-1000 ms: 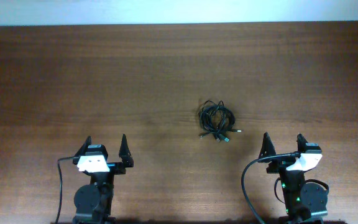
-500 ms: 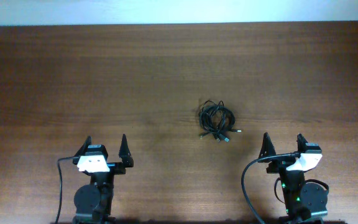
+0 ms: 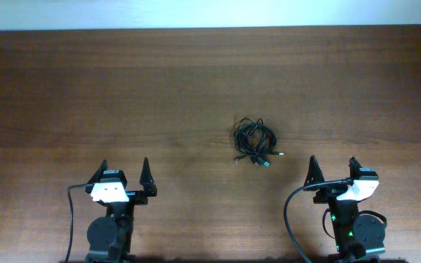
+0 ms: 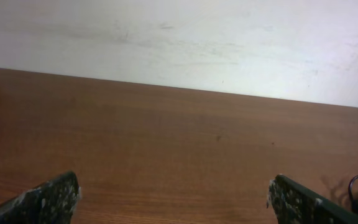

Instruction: Untangle cables

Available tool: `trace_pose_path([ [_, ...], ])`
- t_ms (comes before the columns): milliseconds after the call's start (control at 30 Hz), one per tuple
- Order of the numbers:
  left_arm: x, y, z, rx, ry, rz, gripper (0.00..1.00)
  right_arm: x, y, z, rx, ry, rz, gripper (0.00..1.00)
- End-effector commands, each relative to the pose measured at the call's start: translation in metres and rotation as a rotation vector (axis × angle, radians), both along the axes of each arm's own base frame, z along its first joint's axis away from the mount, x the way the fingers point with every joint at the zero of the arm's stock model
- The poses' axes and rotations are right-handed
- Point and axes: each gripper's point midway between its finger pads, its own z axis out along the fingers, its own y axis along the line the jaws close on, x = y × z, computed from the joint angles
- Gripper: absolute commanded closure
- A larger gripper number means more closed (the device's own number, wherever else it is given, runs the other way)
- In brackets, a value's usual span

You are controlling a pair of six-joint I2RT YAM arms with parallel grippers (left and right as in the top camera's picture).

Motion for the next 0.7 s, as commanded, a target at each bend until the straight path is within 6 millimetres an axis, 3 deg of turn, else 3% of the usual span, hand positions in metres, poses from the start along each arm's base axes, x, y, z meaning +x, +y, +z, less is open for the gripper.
trace_pose_path([
  [0, -0.001, 0.004, 0.000, 0.017, -0.003, 0.016, 0.01, 0.000, -0.002, -0.003, -0.008, 0.007, -0.007, 0.02],
  [267, 0.000, -0.001, 0.000, 0.014, 0.000, -0.011, 0.01, 0.000, -0.002, -0.003, -0.008, 0.006, -0.006, 0.02],
  [400, 0.000, -0.002, 0.012, 0.011, -0.048, -0.014, 0.01, 0.000, -0.002, -0.003, -0.008, 0.006, -0.007, 0.02],
  [533, -0.003, -0.004, 0.054, 0.000, -0.218, -0.027, 0.01, 0.000, 0.004, -0.003, 0.007, 0.008, 0.028, 0.02],
  [667, -0.020, -0.027, 0.116, 0.007, -0.418, -0.163, 0.01, -0.002, 0.019, 0.007, 0.087, -0.012, 0.107, 0.02],
])
